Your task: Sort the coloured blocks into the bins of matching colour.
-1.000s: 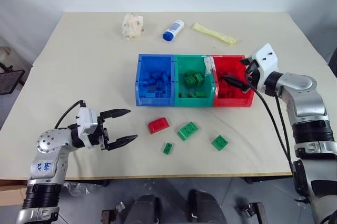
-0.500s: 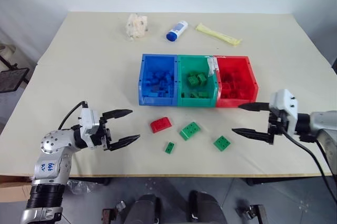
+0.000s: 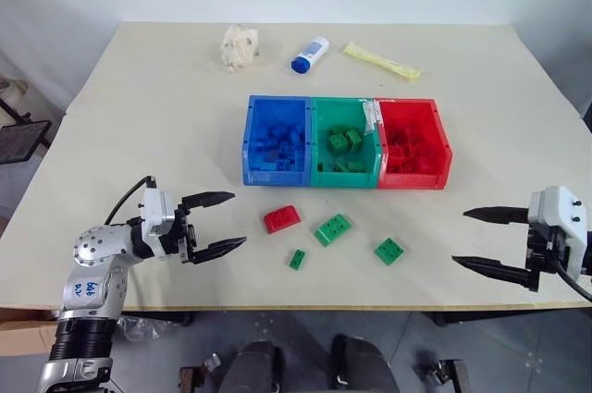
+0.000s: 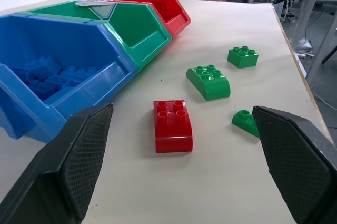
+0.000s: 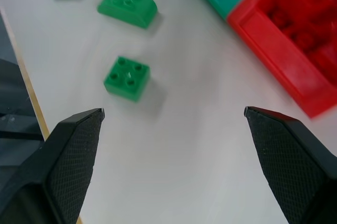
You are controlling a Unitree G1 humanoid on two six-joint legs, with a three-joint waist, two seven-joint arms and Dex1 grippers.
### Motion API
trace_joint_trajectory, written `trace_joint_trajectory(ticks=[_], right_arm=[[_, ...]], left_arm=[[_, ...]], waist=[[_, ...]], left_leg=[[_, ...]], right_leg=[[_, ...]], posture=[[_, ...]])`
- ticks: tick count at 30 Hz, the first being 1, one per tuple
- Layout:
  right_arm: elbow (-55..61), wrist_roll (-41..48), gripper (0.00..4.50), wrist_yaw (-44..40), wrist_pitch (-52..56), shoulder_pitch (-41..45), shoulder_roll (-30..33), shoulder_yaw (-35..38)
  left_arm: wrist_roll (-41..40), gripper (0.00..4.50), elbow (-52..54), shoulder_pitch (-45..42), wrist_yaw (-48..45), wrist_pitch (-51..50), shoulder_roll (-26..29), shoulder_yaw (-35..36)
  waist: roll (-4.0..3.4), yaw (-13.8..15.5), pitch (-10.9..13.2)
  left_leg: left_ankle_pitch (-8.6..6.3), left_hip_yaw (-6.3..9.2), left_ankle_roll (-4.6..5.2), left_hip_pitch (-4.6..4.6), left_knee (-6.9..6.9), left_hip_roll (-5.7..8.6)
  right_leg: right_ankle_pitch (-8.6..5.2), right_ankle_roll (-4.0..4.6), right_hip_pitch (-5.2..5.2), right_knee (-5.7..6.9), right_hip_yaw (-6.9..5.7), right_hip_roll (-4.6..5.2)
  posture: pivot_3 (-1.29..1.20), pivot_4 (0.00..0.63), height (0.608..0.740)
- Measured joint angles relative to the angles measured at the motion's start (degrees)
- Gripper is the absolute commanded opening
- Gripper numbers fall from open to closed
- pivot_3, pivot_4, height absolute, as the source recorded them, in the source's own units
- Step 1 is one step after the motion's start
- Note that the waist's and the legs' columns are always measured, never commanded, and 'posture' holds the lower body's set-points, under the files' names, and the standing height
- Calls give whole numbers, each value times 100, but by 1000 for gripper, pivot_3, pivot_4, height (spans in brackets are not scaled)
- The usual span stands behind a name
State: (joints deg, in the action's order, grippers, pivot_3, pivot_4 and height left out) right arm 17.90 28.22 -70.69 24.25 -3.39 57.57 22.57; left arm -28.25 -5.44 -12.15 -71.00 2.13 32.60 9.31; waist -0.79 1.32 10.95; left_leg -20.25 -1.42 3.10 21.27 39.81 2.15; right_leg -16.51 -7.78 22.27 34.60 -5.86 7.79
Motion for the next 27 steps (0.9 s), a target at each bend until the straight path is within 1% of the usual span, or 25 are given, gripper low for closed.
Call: trace_joint_trajectory(ticks=[3,7,10,14,17,19,20,24,25,27], right_arm=[[305,-88,4462,236,253,196,-18,-783],[214,-437,4462,553,357,872,-358,-1794],[-144,-687,4462,626,244,1191,-494,-2200],[-589,-939,4462,606,33,1456,-555,-2507],[-967,-1151,3878,402,-312,1603,-565,-2752],[-1144,-1218,3230,314,-512,1673,-567,-2796],[-1212,-1246,2975,288,-575,1708,-572,-2801],[-1431,-1297,1622,266,-676,1874,-693,-2843],[-1442,-1297,1427,262,-681,1882,-713,-2844],[-1460,-1291,1446,260,-686,1884,-738,-2840]], left_arm=[[0,4500,28,95,-58,12,-4,-33],[-5,4500,136,461,-111,44,-18,-63],[-41,4500,399,684,-77,26,-20,-76],[-80,4500,614,852,32,-41,-19,-71],[-99,4500,763,938,92,-66,-18,-59],[-103,4500,805,1001,131,-77,-18,-38],[-104,4500,821,1036,148,-80,-18,-31],[-108,4500,930,1059,216,-85,-16,-21],[-108,4500,932,1060,231,-86,-15,-21],[-108,4500,932,1061,260,-87,-15,-21]], waist=[[0,1,0],[1,-6,0],[0,18,0],[0,2,0],[-1,-8,-1],[0,-8,-1],[0,-3,-1],[0,-4,-1],[0,-7,-1],[0,-10,-1]], left_leg=[[-1,2,-2,3,0,-1],[-1,2,-2,4,1,1],[-1,13,-2,7,3,7],[-1,19,-2,7,3,7],[-1,15,-2,6,1,6],[-1,17,-2,5,1,4],[-1,17,-2,4,2,5],[-1,20,-2,3,4,4],[-2,21,-3,2,3,3],[-2,21,-3,2,3,3]], right_leg=[[0,2,3,0,4,1],[0,2,3,-8,3,2],[0,2,-1,-9,4,9],[0,3,-6,-12,2,10],[0,3,-5,-10,-1,4],[0,3,-9,-11,-5,-1],[0,3,-10,-11,-6,0],[0,3,-15,-14,-5,1],[-1,3,-15,-13,-5,1],[0,3,-15,-13,-5,0]], posture=[[0,150,740],[0,150,740],[0,150,740],[0,150,740],[0,150,740],[0,150,740],[0,150,740],[0,150,740],[0,150,740],[0,150,740]])
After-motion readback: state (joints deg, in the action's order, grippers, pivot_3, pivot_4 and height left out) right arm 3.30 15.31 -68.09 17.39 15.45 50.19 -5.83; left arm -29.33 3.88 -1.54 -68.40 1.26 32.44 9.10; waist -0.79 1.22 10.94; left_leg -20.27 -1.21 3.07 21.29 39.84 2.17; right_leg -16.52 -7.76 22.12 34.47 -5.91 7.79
